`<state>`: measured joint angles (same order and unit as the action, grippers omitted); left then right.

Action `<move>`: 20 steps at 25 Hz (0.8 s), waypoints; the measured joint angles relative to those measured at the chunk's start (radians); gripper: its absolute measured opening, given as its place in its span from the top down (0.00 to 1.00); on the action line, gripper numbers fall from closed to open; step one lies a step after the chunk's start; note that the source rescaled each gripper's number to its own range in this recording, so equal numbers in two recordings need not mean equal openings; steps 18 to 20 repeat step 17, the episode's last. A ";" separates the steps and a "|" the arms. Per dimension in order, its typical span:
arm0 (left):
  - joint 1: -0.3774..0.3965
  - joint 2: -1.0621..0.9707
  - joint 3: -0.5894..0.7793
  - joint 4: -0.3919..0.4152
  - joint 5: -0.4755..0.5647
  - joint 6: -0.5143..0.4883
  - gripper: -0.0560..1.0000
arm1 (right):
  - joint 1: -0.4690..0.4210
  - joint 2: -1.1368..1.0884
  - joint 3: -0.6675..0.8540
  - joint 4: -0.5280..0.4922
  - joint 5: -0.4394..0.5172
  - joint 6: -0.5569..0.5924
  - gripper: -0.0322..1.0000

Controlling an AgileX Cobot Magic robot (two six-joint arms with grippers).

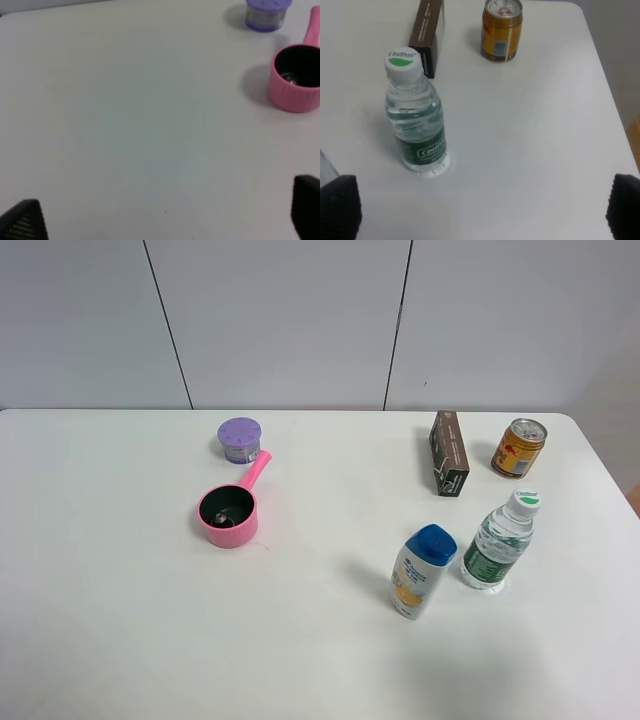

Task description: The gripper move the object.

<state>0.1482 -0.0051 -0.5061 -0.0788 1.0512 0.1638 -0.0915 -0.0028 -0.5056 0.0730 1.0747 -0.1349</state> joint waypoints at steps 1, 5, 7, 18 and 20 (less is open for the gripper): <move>0.000 0.000 0.000 0.000 0.000 0.000 0.01 | 0.000 0.000 0.000 0.000 0.000 0.000 0.00; 0.000 0.000 0.000 0.000 0.000 0.000 0.00 | 0.000 0.000 0.000 0.000 0.000 0.000 0.00; 0.000 0.000 0.000 0.001 0.000 0.000 0.00 | 0.000 0.000 0.000 0.000 0.000 0.000 0.00; 0.000 0.000 0.000 0.001 0.000 0.000 0.00 | 0.000 0.000 0.000 0.000 0.000 0.000 0.00; 0.000 0.000 0.000 0.001 0.000 0.000 0.00 | 0.000 0.000 0.000 0.000 0.000 0.000 0.00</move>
